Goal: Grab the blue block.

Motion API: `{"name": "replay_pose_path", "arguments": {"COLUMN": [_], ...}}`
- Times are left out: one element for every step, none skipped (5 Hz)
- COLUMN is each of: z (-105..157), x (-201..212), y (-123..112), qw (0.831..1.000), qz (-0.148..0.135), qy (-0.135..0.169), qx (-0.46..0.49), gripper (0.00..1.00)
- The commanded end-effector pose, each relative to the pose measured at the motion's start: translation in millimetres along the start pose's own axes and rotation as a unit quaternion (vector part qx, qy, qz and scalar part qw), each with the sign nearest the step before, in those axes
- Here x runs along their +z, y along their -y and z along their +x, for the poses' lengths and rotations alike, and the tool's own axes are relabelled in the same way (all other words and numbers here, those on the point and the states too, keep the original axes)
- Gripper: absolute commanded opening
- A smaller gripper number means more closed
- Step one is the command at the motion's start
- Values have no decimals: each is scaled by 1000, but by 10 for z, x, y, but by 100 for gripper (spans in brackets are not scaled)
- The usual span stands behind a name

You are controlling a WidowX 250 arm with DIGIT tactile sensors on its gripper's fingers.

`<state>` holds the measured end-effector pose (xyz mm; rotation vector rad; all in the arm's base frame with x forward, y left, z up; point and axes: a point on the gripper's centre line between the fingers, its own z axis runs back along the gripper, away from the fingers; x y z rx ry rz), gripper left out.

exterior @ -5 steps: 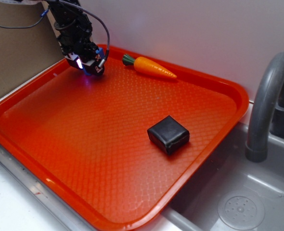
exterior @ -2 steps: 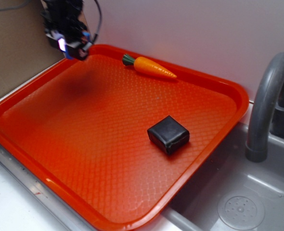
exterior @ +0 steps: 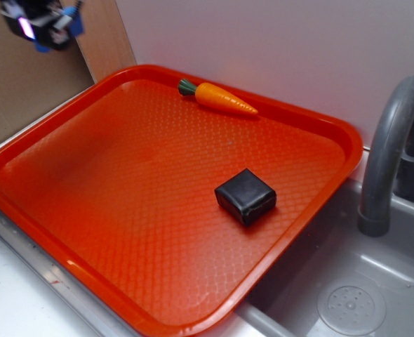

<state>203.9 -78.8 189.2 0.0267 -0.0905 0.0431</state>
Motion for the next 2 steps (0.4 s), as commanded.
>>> {"name": "replay_pose_path", "arguments": {"z": [-460, -466], "x": [581, 596], "y": [-92, -89], "qw": [997, 996], "qz": [-35, -26], "qy": [64, 69], "qx": [-28, -45], "gripper": [0, 0]}}
